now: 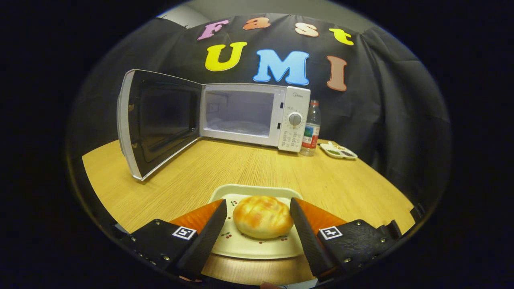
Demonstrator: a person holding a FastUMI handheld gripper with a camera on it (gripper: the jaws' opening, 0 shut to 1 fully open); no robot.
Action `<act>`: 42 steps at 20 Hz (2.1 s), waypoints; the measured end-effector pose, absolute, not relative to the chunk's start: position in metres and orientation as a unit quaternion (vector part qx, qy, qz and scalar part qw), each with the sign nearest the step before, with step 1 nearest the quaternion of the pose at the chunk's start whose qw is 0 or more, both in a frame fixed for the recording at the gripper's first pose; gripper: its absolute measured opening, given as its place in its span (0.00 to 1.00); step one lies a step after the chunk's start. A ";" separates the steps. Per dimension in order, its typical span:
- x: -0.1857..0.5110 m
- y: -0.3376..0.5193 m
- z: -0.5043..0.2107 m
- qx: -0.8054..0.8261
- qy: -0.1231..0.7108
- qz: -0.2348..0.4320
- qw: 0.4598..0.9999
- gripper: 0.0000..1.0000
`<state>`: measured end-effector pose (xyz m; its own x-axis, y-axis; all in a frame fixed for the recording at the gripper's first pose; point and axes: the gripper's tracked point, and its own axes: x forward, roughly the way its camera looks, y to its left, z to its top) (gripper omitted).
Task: Open the microwave, put the food inside, and close the microwave door.
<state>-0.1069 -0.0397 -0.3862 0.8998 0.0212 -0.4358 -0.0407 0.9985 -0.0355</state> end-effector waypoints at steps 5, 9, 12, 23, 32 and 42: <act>-0.104 -0.042 -0.389 -0.011 0.223 0.016 0.975 0.82; -0.105 -0.043 -0.386 -0.017 0.223 0.022 0.974 0.63; -0.104 -0.038 -0.381 -0.013 0.219 0.031 0.975 0.63; -0.044 0.011 -0.296 -0.025 0.159 0.086 0.983 0.63; 0.058 0.059 -0.265 -0.100 0.148 0.101 0.979 0.63; 0.172 0.079 -0.284 -0.222 0.143 0.090 0.960 0.63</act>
